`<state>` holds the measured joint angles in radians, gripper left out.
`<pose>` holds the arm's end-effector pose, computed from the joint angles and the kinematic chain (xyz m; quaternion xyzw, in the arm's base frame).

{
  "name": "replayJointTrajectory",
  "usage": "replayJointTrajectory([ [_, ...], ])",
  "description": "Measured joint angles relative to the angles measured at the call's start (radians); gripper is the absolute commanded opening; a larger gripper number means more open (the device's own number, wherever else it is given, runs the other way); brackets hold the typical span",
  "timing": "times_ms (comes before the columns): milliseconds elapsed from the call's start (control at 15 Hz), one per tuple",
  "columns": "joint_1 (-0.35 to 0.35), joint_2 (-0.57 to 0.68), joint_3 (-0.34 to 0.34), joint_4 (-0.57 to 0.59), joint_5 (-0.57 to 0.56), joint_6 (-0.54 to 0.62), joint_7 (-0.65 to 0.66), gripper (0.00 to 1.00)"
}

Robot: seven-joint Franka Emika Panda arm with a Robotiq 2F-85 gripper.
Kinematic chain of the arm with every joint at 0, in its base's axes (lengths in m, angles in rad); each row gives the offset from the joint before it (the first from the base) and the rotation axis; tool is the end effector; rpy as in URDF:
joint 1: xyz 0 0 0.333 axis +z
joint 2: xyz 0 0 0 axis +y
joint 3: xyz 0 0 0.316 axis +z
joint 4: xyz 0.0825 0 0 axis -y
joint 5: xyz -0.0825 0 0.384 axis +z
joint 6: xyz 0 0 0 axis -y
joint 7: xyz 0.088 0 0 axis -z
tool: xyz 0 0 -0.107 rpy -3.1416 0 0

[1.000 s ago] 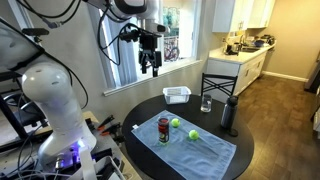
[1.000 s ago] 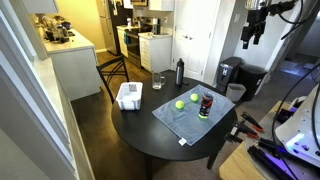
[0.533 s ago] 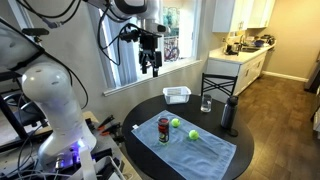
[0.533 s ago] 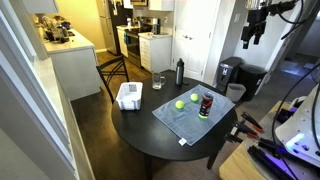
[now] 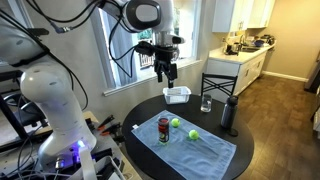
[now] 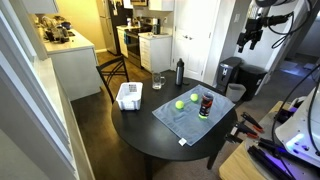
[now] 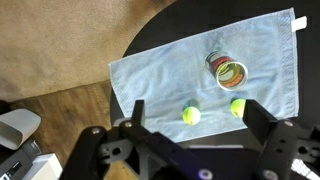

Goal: Pick the tennis ball to the left and place it in the cylindrical container

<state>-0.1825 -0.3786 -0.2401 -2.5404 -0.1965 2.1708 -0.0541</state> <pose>0.3757 -0.1763 0.4010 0.9921 -0.1202 -0.0065 0.0366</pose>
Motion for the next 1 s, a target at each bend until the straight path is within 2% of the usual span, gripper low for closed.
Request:
replayJointTrajectory([
  [333,0.012,0.218,0.004,0.047,0.053,0.176,0.0,1.0],
  [733,0.019,0.435,0.04,0.179,0.102,0.277,0.001,1.0],
  [1000,0.023,0.592,0.063,0.302,0.102,0.29,0.015,1.0],
])
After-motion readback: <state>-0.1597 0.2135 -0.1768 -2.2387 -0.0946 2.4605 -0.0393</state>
